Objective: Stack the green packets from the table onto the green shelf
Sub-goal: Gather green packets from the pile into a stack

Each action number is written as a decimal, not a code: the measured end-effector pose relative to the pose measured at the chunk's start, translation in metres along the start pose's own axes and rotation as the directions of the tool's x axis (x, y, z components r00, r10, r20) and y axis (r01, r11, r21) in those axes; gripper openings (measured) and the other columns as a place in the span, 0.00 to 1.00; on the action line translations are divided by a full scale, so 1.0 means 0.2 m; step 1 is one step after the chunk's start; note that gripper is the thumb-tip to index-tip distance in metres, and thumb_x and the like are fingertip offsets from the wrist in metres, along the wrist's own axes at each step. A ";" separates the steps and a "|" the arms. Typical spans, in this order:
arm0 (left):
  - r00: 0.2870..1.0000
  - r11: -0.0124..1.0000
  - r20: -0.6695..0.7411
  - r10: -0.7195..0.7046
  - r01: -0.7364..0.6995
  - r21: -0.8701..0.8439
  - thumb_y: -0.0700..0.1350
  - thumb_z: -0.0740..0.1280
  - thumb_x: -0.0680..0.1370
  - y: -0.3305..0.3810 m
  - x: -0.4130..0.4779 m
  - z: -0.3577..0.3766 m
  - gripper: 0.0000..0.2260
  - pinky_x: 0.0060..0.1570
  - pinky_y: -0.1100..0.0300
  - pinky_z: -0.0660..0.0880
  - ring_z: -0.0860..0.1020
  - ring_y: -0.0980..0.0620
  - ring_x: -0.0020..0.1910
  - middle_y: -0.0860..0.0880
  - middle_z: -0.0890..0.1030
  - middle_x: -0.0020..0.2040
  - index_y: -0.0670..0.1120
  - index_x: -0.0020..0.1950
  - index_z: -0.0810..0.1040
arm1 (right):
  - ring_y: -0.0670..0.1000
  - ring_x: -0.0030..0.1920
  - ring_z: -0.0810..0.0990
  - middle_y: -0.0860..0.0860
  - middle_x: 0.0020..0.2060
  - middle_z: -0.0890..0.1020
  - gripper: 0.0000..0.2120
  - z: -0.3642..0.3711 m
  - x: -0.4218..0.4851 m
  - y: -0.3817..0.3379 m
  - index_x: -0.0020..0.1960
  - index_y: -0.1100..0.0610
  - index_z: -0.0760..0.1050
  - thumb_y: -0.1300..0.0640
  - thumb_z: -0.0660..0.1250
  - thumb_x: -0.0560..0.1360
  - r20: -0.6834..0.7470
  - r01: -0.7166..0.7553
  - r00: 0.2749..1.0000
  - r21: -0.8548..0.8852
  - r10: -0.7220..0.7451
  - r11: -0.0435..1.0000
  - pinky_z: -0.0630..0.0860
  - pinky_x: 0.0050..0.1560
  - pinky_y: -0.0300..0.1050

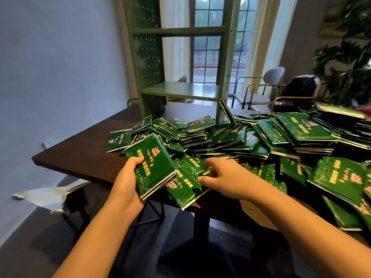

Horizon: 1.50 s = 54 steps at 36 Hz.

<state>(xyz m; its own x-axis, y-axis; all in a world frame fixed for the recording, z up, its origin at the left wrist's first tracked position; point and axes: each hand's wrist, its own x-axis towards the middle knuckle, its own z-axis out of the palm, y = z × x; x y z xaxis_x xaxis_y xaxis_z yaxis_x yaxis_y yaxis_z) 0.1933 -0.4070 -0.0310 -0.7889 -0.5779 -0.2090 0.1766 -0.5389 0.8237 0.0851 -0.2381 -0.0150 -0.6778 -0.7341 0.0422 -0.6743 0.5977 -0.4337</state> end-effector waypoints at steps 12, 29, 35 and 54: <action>0.998 0.995 -0.067 -0.013 0.007 -0.098 0.46 0.58 0.82 -0.04 -0.05 0.02 0.10 0.45 0.49 0.76 0.79 0.45 0.40 0.44 0.82 0.42 0.45 0.49 0.77 | 0.53 0.60 0.74 0.54 0.63 0.75 0.37 0.09 0.01 -0.08 0.74 0.52 0.56 0.49 0.71 0.73 0.085 -0.050 0.995 0.036 0.047 0.998 0.73 0.58 0.47; 0.994 0.982 -0.005 -0.109 0.109 0.154 0.42 0.62 0.81 -0.07 -0.03 -0.02 0.10 0.43 0.48 0.82 0.84 0.44 0.43 0.40 0.85 0.48 0.41 0.57 0.79 | 0.48 0.42 0.84 0.50 0.41 0.84 0.16 -0.09 -0.03 0.02 0.62 0.53 0.73 0.65 0.65 0.76 -0.382 0.214 0.884 0.842 0.268 0.494 0.82 0.41 0.45; 0.974 0.906 0.183 -0.134 0.045 0.421 0.39 0.61 0.81 -0.05 -0.07 -0.07 0.10 0.21 0.62 0.77 0.81 0.51 0.24 0.41 0.83 0.29 0.36 0.45 0.78 | 0.45 0.34 0.82 0.48 0.33 0.83 0.12 -0.20 0.02 0.04 0.57 0.53 0.74 0.64 0.64 0.77 -0.358 0.260 0.878 0.914 0.318 0.310 0.78 0.33 0.40; 0.861 0.866 0.348 -0.372 0.187 0.464 0.56 0.65 0.70 0.02 -0.01 0.18 0.17 0.36 0.60 0.81 0.84 0.49 0.36 0.44 0.86 0.42 0.44 0.48 0.82 | 0.44 0.40 0.79 0.48 0.40 0.81 0.08 -0.16 0.15 -0.04 0.45 0.51 0.75 0.62 0.71 0.72 -0.198 0.262 0.961 0.446 -0.191 0.856 0.76 0.44 0.39</action>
<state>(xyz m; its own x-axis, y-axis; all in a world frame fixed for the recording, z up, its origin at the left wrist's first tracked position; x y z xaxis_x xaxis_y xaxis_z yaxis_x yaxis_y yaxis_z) 0.1743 -0.3852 -0.0075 -0.9493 -0.0842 -0.3027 -0.2673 -0.2903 0.9189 0.0602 -0.2548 0.0189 -0.5812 -0.7557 0.3018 -0.6237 0.1756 -0.7617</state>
